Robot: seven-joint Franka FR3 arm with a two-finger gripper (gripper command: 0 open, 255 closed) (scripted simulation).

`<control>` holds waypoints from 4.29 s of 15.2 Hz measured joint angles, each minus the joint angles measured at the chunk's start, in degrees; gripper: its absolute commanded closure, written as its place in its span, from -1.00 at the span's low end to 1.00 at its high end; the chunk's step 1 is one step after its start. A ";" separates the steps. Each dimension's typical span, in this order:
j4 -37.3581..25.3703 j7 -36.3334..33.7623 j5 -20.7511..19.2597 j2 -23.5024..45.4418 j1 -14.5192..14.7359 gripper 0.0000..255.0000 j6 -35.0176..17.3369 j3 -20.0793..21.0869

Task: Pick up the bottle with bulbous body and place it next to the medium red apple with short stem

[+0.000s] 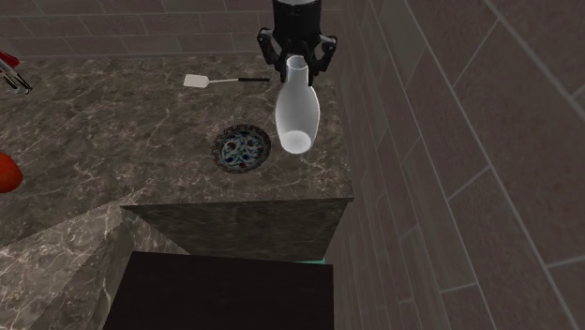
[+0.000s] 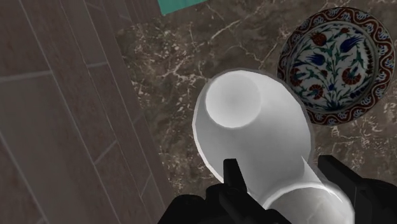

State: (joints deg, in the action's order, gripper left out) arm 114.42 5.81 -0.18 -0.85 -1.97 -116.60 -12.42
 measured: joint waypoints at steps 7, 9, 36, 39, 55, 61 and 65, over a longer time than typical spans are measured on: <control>-4.09 -0.07 -0.30 -1.32 -0.02 1.00 5.39 0.00; -5.23 -0.20 -0.33 -1.47 0.05 1.00 6.68 0.08; -29.83 0.16 0.34 1.46 -0.05 1.00 28.41 -0.05; -33.33 0.32 0.55 2.40 -0.16 1.00 31.00 -0.15; -50.16 -1.69 1.54 7.29 0.83 1.00 43.05 0.46; -39.76 -10.06 -0.25 1.29 5.81 1.00 38.59 4.50; -34.10 -16.05 -0.86 -1.80 8.79 1.00 36.06 7.61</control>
State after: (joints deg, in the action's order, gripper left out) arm 80.32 -10.24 -1.04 -2.65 6.82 -80.53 -4.81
